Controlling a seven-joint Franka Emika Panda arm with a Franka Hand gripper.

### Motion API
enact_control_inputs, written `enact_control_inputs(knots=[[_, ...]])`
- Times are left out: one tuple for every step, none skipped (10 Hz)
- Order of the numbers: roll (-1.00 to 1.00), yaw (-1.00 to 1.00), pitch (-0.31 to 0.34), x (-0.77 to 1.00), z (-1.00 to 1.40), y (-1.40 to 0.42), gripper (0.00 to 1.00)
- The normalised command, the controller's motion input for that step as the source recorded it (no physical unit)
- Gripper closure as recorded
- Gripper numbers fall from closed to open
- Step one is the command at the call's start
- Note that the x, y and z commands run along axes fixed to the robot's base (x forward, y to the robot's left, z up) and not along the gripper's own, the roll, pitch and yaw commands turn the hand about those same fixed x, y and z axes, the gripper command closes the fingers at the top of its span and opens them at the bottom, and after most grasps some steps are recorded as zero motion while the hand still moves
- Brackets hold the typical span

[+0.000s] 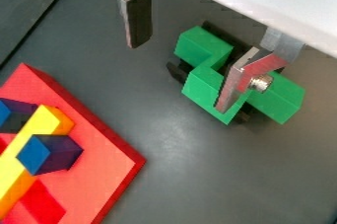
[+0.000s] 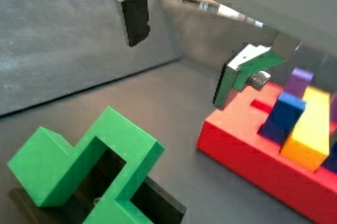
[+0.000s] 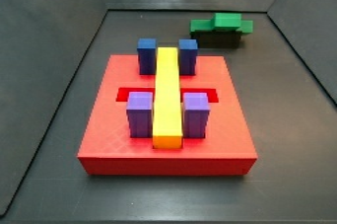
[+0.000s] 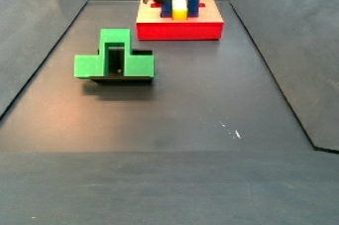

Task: Pick up the green object. Move up. Place the green object on the fixture. Regrasp the green object. Move to above the board. Insert the green object.
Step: Regrasp the green object.

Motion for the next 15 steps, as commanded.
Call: enact_control_inputs(knots=[[1.0, -0.02, 0.0, 0.19, 0.03, -0.34, 0.0], [1.0, -0.01, 0.069, 0.36, 0.04, -0.27, 0.0], [1.0, 0.0, 0.191, 0.66, 0.0, -0.24, 0.0], [0.69, -0.05, 0.209, 0.86, -0.22, -0.18, 0.0], [0.61, 0.0, 0.291, 0.98, -0.33, -0.07, 0.0], [1.0, 0.0, 0.134, 0.89, 0.0, 0.0, 0.0], [1.0, 0.0, 0.0, 0.75, 0.0, 0.0, 0.0], [1.0, 0.0, 0.0, 0.74, 0.0, 0.0, 0.0], [1.0, 0.0, 0.023, 0.72, 0.0, 0.0, 0.0], [1.0, 0.0, 0.069, 0.68, 0.02, 0.0, 0.0], [1.0, 0.0, 0.183, 0.63, 0.03, -0.05, 0.0], [1.0, 0.0, 0.186, 0.59, 0.06, -0.04, 0.0], [1.0, 0.0, 0.183, 0.59, 0.06, -0.03, 0.0], [1.0, 0.0, 0.194, 0.53, 0.07, -0.03, 0.0], [1.0, 0.13, 0.217, 0.29, 0.09, -0.03, 0.0]])
